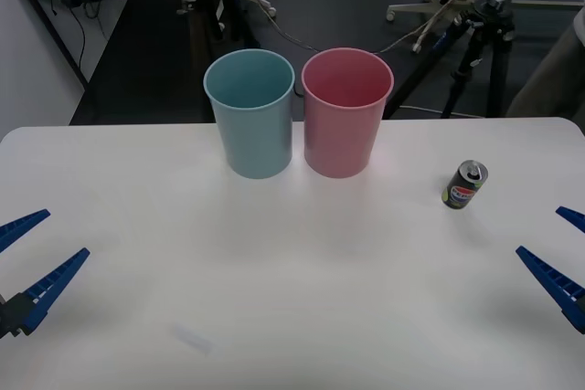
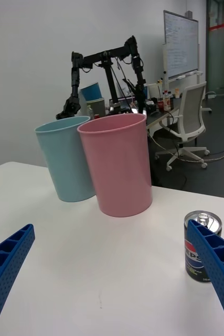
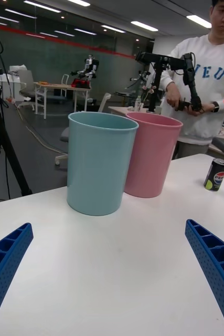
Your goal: Grasp the object on the table and drop it into the matching bin: aluminum can to the light blue bin, PET bottle to the pink bin.
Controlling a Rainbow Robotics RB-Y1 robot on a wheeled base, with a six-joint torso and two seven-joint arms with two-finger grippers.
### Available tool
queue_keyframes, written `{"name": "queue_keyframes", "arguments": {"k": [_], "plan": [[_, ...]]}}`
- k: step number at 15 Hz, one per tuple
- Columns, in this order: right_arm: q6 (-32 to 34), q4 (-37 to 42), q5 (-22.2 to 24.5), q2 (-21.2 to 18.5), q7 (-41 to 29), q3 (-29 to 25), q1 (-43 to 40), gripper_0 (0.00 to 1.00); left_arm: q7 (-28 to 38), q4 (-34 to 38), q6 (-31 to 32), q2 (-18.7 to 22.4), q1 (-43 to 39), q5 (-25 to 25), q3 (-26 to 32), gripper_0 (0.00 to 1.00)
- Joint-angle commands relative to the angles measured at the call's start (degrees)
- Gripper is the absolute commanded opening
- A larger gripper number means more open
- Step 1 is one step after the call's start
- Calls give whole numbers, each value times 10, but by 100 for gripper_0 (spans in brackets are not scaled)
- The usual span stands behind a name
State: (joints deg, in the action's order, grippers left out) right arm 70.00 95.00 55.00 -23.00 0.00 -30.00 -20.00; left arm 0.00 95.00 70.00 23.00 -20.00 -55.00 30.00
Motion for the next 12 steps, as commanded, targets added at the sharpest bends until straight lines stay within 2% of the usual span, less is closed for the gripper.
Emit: {"name": "queue_keyframes", "arguments": {"k": [1, 2, 3, 6, 12], "plan": [[0, 0, 0, 0, 0, 0, 0, 100, 0, 0, 0, 0, 0, 0, 0, 100], [-1, -4, 5, 25, 0, 7, -6, 100, 0, 0, 0, 0, 0, 0, 0, 100], [-2, -3, 9, 33, 0, 6, -7, 100, 0, 0, 0, 0, 0, 0, 0, 100], [-42, 28, 12, 33, -2, 19, -25, 100, 0, 0, 0, 0, 0, 0, 0, 100], [-232, 94, 13, 38, 33, 90, -94, 100, 0, 0, 0, 0, 0, 0, 0, 100]]}}
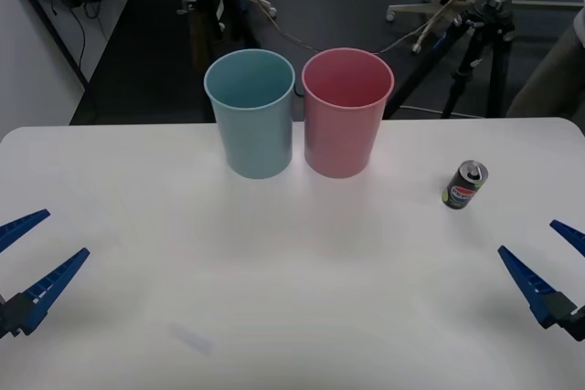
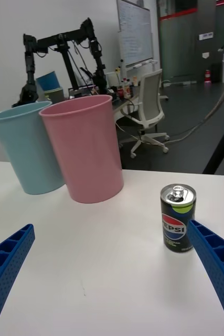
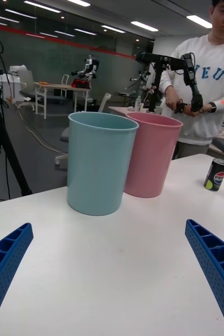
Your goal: Grasp the object on the table and drop it into the matching bin: aluminum can to the light blue bin, PET bottle to the pink bin.
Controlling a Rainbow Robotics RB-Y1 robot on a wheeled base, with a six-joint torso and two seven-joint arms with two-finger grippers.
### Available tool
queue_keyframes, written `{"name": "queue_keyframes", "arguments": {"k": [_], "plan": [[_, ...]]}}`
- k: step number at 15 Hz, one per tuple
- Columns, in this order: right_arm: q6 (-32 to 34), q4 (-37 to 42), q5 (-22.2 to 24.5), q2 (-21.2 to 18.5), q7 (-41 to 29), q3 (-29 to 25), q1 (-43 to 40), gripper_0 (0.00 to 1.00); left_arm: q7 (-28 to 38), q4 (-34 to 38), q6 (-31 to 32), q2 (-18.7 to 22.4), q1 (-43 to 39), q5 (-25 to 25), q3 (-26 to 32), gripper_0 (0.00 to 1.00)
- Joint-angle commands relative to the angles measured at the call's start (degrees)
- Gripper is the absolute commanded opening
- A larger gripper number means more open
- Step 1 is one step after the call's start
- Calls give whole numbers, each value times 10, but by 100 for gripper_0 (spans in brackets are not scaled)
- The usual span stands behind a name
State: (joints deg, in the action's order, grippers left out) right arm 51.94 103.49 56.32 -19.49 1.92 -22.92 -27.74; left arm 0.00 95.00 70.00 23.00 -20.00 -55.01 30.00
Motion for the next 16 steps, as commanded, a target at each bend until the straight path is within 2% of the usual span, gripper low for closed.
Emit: {"name": "queue_keyframes", "arguments": {"k": [1, 7, 8, 10, 13, 16], "plan": [[-69, 11, 0, 5, 20, 27, -21, 100, 0, 0, 0, 0, 0, 0, 0, 100], [-151, 11, 37, 69, 59, 41, -25, 100, 0, 0, 0, 0, 0, 0, 0, 100], [-176, 10, 35, 74, 91, 51, -24, 100, 0, 0, 0, 0, 0, 0, 0, 100], [-217, 10, 28, 80, 121, 67, -20, 100, 0, 0, 0, 0, 0, 0, 0, 100], [-268, 7, 21, 80, 128, 97, -7, 100, 0, 0, 0, 0, 0, 0, 0, 100], [-267, -41, 2, 80, 139, 103, 32, 100, 0, 0, 0, 0, 0, 0, 0, 100]]}}
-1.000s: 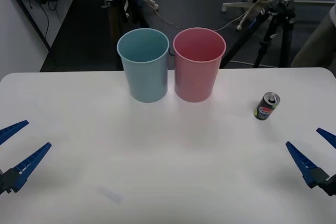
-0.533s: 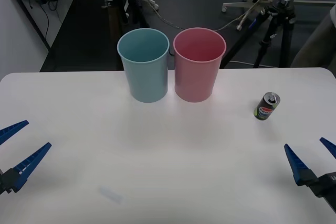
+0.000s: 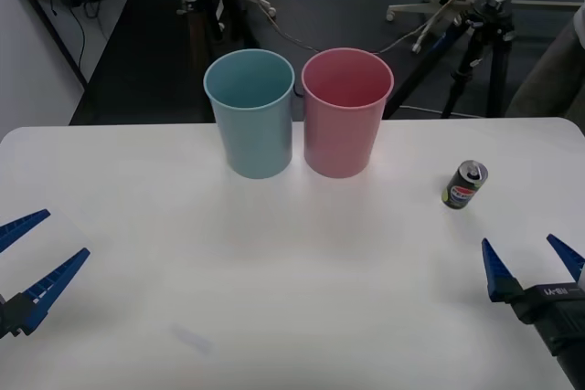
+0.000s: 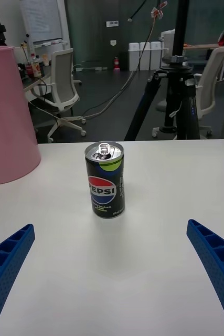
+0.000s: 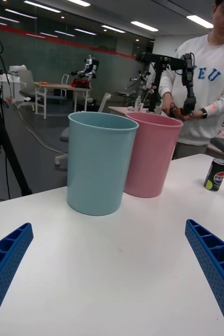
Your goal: Grasp the object on the table and drop it into the matching bin: aluminum can to the light blue bin, PET bottle to the pink bin.
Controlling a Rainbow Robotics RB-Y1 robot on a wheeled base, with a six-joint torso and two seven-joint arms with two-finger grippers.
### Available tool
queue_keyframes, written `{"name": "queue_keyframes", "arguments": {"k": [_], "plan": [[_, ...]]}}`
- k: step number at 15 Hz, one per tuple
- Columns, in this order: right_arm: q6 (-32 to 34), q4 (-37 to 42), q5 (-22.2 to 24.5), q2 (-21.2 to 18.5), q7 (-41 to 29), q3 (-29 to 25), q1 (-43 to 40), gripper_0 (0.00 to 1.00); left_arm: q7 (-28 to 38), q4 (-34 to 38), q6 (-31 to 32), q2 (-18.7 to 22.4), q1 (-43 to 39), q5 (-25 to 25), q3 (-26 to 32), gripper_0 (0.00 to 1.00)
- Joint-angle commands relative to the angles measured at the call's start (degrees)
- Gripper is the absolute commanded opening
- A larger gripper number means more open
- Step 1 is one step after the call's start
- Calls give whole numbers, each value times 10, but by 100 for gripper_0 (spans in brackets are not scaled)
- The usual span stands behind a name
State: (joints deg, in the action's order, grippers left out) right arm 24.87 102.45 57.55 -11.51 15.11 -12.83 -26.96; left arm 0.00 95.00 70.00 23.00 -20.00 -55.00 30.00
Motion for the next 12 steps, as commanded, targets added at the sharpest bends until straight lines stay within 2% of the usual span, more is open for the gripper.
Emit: {"name": "queue_keyframes", "arguments": {"k": [1, 5, 8, 12], "plan": [[8, -48, -14, 0, 11, 2, 38, 100, 0, 0, 0, 0, 0, 0, 0, 100], [29, -117, -28, 0, 39, -1, 93, 100, 0, 0, 0, 0, 0, 0, 0, 100], [30, -154, -56, 0, 109, -1, 125, 100, 0, 0, 0, 0, 0, 0, 0, 100], [47, -220, -79, 0, 165, -2, 176, 100, 0, 0, 0, 0, 0, 0, 0, 100]]}}
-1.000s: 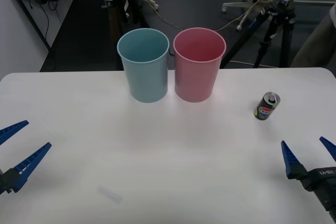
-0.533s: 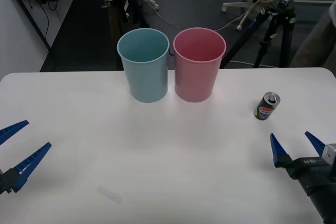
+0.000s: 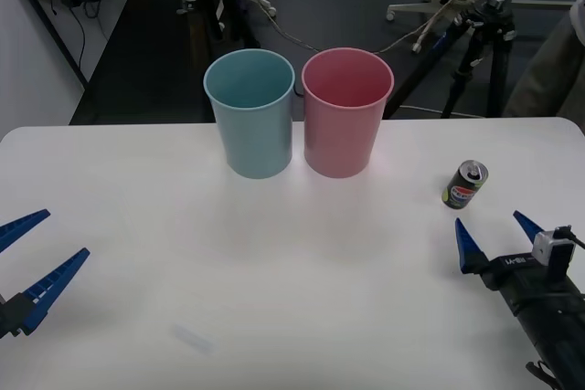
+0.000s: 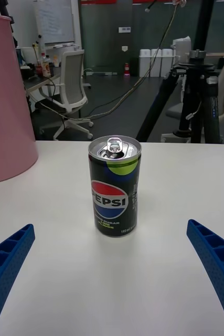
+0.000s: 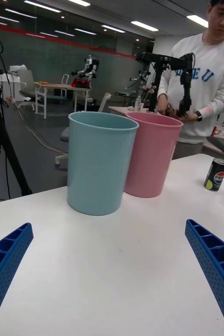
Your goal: Grasp the object on the table and drop it into the matching bin: aluminum can to the light blue bin, PET bottle to the pink bin.
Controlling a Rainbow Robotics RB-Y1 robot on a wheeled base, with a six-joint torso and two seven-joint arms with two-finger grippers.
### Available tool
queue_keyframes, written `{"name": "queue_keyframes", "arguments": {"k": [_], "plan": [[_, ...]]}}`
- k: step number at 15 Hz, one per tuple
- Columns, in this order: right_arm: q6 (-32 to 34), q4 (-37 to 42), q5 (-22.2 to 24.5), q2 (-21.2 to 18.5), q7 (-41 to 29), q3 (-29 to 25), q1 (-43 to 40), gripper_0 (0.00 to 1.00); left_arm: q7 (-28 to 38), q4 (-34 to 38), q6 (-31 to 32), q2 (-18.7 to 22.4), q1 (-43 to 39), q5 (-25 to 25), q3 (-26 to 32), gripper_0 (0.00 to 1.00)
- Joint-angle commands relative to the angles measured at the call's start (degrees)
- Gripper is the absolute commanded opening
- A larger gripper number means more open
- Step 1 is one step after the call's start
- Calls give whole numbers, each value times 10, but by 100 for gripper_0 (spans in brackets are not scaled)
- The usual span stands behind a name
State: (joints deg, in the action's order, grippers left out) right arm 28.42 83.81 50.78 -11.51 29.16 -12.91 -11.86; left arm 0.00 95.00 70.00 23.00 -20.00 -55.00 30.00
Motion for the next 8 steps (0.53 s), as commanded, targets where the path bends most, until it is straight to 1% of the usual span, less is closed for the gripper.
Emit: {"name": "queue_keyframes", "arguments": {"k": [1, 5, 8], "plan": [[14, -47, -16, 0, 34, -1, 34, 100, 0, 0, 0, 0, 0, 0, 0, 100], [29, -119, -45, 0, 92, -1, 89, 100, 0, 0, 0, 0, 0, 0, 0, 100], [30, -158, -46, 0, 99, -1, 121, 100, 0, 0, 0, 0, 0, 0, 0, 100]]}}
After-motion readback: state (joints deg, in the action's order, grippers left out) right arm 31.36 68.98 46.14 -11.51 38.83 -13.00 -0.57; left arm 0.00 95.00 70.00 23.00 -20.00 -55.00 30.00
